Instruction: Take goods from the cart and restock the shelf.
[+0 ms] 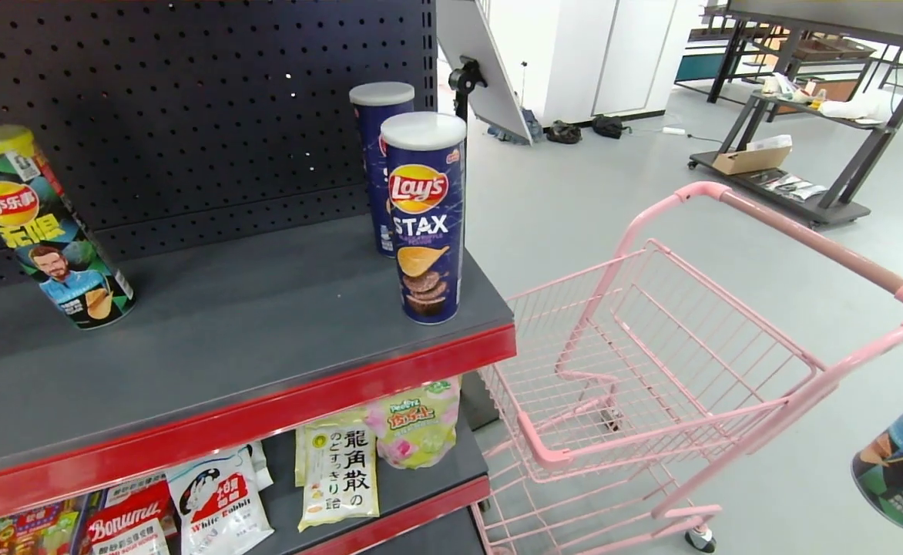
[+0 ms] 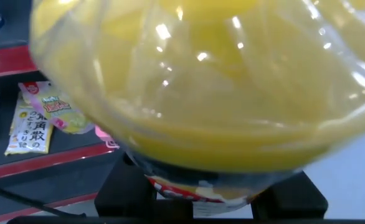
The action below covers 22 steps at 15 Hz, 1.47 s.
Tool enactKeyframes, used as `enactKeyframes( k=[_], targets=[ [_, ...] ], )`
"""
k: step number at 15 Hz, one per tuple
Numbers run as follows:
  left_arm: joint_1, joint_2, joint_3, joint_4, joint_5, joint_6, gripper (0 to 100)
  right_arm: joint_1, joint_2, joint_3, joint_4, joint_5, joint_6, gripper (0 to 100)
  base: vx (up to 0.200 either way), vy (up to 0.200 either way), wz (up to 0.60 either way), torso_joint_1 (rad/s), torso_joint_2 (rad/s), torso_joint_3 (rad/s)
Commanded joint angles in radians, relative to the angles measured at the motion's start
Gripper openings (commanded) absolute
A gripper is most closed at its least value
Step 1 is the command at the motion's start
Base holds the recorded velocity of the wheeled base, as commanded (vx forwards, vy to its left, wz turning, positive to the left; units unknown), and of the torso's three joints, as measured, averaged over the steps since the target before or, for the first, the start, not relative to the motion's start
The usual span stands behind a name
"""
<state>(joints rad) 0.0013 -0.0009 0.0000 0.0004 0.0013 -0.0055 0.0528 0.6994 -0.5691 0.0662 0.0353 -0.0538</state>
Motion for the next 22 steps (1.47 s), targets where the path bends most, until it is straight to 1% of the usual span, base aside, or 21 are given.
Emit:
enactKeyframes(
  k=[1, 8, 15, 18, 21, 22],
  targets=[
    [0.0, 0.001, 0.0, 0.001, 0.0, -0.001, 100, 0.001, 0.009, -0.001, 0.0, 0.014, -0.001, 0, 0.0, 0.0, 0.0, 0.232, -0.63, -0.383],
    [0.0, 0.001, 0.0, 0.0, 0.0, -0.001, 100, -0.002, 0.057, -0.035, 0.0, 0.011, -0.018, 0, 0.0, 0.0, 0.0, 0.18, -0.45, -0.277],
    [0.0, 0.001, 0.0, 0.0, 0.002, -0.001, 100, -0.002, 0.052, -0.017, -0.003, 0.011, -0.035, 0, 0.0, 0.0, 0.6, 0.016, -0.02, -0.016],
    [0.0, 0.001, 0.0, 0.0, 0.002, -0.001, 100, -0.002, 0.012, 0.046, -0.011, 0.009, -0.035, 0, 0.0, 0.0, 0.6, 0.002, 0.0, -0.002],
    [0.0, 0.001, 0.0, 0.0, 0.002, -0.001, 100, -0.005, -0.084, 0.12, -0.011, 0.008, -0.035, 0, 0.0, 0.0, 0.0, 0.0, 0.0, 0.0],
    [0.0, 0.001, 0.0, 0.0, 0.002, -0.001, 100, -0.005, -0.121, 0.135, -0.011, 0.008, -0.035, 0, 0.0, 0.2, 0.0, 0.012, 0.0, -0.002]
  ],
)
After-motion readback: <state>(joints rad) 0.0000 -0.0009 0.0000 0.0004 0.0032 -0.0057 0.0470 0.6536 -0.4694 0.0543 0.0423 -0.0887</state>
